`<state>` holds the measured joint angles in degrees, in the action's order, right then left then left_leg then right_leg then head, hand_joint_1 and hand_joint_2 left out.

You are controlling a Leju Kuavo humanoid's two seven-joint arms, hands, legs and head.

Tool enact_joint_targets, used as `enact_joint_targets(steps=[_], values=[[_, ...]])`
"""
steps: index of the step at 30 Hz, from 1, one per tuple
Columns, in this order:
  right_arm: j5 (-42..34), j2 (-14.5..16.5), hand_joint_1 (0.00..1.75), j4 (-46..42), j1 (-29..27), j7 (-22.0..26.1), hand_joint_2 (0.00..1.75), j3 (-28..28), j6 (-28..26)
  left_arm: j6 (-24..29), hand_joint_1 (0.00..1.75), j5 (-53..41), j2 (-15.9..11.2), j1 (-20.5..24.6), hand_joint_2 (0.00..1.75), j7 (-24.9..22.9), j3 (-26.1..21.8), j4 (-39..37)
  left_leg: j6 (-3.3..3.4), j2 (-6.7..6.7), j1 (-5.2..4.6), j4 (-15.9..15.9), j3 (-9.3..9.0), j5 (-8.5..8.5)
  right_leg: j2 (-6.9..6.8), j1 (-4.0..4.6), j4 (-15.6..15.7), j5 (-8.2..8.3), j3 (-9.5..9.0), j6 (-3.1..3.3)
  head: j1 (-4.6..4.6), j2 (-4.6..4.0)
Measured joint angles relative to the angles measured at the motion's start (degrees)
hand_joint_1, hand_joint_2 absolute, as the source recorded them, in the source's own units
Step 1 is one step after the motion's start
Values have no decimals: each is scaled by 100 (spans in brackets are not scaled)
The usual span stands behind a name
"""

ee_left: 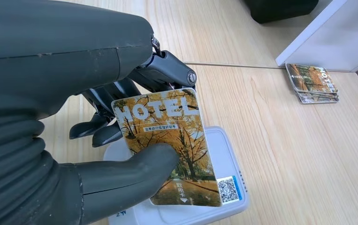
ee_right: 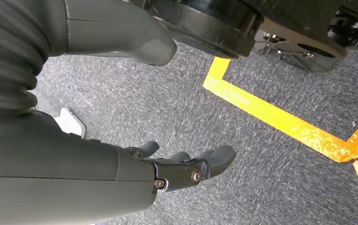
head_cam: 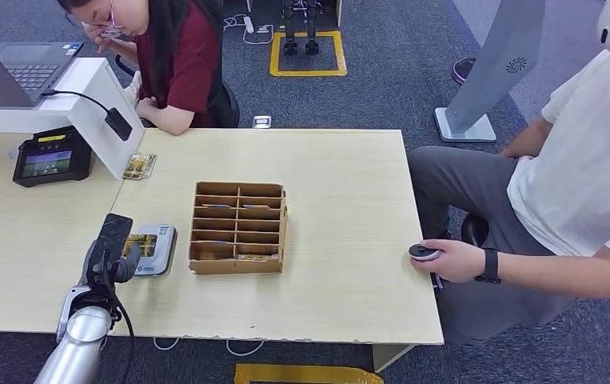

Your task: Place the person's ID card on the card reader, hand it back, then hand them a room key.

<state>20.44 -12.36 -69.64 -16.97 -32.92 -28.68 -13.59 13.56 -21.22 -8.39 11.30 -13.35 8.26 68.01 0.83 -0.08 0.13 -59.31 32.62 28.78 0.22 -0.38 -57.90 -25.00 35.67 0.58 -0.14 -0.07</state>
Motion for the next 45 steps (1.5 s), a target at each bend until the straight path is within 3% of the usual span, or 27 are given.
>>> enact_joint_targets(steps=[23, 31, 45], values=[[-266, -196, 0, 0, 118, -92, 175, -314, -187, -355, 175, -58, -137, 149, 175, -236, 22, -136, 0, 1, 0, -1, -2, 0, 1, 0, 0, 0, 0, 0, -4, 1], [-291, -213, 0, -46, 127, -144, 175, -373, -193, -456, 175, -976, -233, 269, 175, -577, 222, -143, 0, 0, -1, -1, -2, 0, 1, 0, 0, 0, 0, 0, -3, 1], [-273, -252, 0, -143, 122, -190, 175, -413, -193, -821, 175, -1642, -290, 416, 175, -719, 354, -143, 0, 1, -1, -2, -3, 0, 1, 0, 0, 0, 0, 0, -4, 1]])
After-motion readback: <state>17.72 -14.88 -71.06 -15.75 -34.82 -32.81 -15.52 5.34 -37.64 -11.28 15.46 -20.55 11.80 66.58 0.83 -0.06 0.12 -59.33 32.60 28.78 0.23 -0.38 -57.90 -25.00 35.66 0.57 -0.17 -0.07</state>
